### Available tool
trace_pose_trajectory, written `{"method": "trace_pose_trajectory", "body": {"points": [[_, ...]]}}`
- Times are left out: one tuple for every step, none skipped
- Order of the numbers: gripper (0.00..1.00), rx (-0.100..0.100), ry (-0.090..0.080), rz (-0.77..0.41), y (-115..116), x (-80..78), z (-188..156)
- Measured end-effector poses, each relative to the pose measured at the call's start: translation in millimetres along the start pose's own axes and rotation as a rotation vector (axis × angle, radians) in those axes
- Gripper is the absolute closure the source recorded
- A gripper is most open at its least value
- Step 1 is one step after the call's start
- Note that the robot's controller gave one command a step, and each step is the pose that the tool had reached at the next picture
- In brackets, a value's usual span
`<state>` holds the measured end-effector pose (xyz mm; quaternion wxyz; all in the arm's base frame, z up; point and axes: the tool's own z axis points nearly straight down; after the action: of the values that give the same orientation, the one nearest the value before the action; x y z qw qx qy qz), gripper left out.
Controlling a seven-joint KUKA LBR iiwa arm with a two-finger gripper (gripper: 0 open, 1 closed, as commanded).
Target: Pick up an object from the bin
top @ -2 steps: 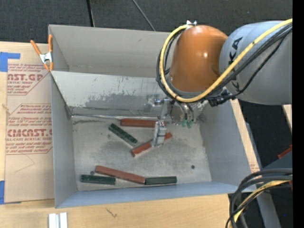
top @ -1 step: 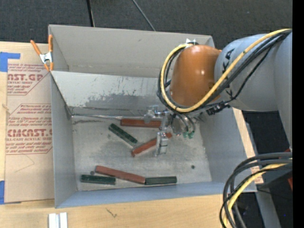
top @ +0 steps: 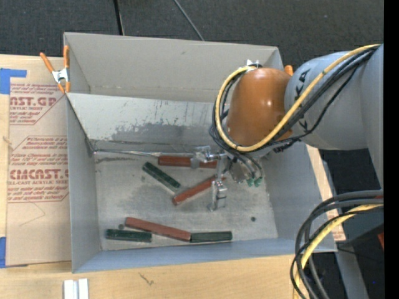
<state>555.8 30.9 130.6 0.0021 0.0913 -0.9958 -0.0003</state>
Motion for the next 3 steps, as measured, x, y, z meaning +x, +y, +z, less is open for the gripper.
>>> {"method": "trace_pose_trajectory", "body": {"points": [[0.0, 0.001, -0.006, -0.054, 4.2, 0.9, -8.9], [0.0, 0.002, -0.009, -0.17, 10.4, -9.5, 55.3], [1.0, 0.003, -0.014, -0.241, 14.1, -7.0, 62.2]]}}
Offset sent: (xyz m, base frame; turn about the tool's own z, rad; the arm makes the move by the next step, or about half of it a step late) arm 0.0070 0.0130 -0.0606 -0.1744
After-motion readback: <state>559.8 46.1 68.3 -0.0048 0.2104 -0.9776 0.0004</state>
